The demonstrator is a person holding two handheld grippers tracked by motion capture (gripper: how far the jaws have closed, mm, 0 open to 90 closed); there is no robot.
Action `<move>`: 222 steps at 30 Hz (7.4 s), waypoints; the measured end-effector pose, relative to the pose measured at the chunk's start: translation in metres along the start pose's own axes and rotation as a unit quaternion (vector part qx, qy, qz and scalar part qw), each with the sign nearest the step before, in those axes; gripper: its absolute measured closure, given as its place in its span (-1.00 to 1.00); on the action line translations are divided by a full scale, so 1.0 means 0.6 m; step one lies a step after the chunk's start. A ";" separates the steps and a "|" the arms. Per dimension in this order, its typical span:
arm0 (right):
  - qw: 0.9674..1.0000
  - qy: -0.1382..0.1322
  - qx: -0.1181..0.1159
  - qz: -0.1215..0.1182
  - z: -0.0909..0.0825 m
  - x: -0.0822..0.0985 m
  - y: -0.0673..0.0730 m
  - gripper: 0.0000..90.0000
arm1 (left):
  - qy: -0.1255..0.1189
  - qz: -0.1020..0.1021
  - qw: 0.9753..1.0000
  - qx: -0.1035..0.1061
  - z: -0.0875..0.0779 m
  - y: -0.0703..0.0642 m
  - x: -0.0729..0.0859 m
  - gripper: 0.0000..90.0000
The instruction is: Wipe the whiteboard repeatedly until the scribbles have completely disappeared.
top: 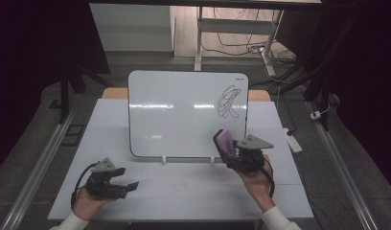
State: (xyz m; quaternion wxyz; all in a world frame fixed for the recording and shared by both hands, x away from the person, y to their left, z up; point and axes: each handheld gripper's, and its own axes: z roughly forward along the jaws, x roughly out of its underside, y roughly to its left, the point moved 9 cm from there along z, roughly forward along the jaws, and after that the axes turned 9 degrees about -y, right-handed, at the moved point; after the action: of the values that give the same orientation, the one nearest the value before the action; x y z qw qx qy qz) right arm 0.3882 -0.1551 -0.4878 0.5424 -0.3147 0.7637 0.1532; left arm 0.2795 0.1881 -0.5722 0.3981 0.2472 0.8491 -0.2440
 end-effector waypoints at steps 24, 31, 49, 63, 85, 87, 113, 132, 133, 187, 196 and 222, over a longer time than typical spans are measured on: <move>0.994 -0.045 0.097 -0.008 0.028 -0.126 -0.092 -0.12 | -0.019 -0.024 1.000 -0.004 -0.011 0.026 0.001 -0.54; 0.993 -0.053 0.108 0.000 0.035 -0.161 -0.116 -0.12 | -0.017 -0.025 1.000 -0.002 -0.009 0.027 0.002 -0.54; 0.998 -0.007 0.057 0.006 0.095 -0.120 -0.079 -0.12 | -0.014 -0.033 0.999 0.005 -0.008 0.028 0.006 -0.54; 0.992 -0.020 0.122 -0.017 0.086 -0.155 -0.132 -0.11 | -0.013 -0.031 0.999 0.006 -0.007 0.028 0.007 -0.54; 0.993 0.003 0.100 -0.059 0.097 -0.131 -0.096 -0.11 | -0.012 -0.034 0.999 0.010 -0.007 0.028 0.008 -0.53; 0.992 -0.004 0.116 -0.044 0.089 -0.134 -0.116 -0.11 | -0.012 -0.035 0.999 0.010 -0.007 0.029 0.009 -0.53; 0.984 -0.012 0.158 -0.082 0.093 -0.149 -0.136 -0.11 | -0.012 -0.036 0.999 0.011 -0.007 0.031 0.009 -0.53; 0.981 0.010 0.098 -0.167 0.134 -0.148 -0.066 -0.11 | -0.009 -0.037 0.999 0.011 -0.006 0.033 0.011 -0.53; 0.981 0.009 0.093 -0.171 0.134 -0.137 -0.054 -0.11 | -0.009 -0.037 0.999 0.011 -0.006 0.033 0.011 -0.53; 0.984 0.001 0.130 -0.122 0.129 -0.194 -0.128 -0.11 | -0.010 -0.036 0.999 0.014 -0.002 0.031 0.009 -0.52; 0.982 -0.004 0.158 -0.099 0.127 -0.223 -0.168 -0.11 | -0.011 -0.037 0.999 0.015 -0.003 0.032 0.009 -0.52; 0.983 0.013 0.103 -0.152 0.117 -0.128 -0.080 -0.11 | -0.008 -0.039 0.999 0.014 0.000 0.033 0.011 -0.52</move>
State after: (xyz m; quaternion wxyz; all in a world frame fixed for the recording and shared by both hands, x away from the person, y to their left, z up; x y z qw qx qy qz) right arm 0.4868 -0.1266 -0.4375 0.5790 -0.3716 0.7256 -0.0152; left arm 0.2878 0.2047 -0.5818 0.3919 0.2176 0.8511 -0.2734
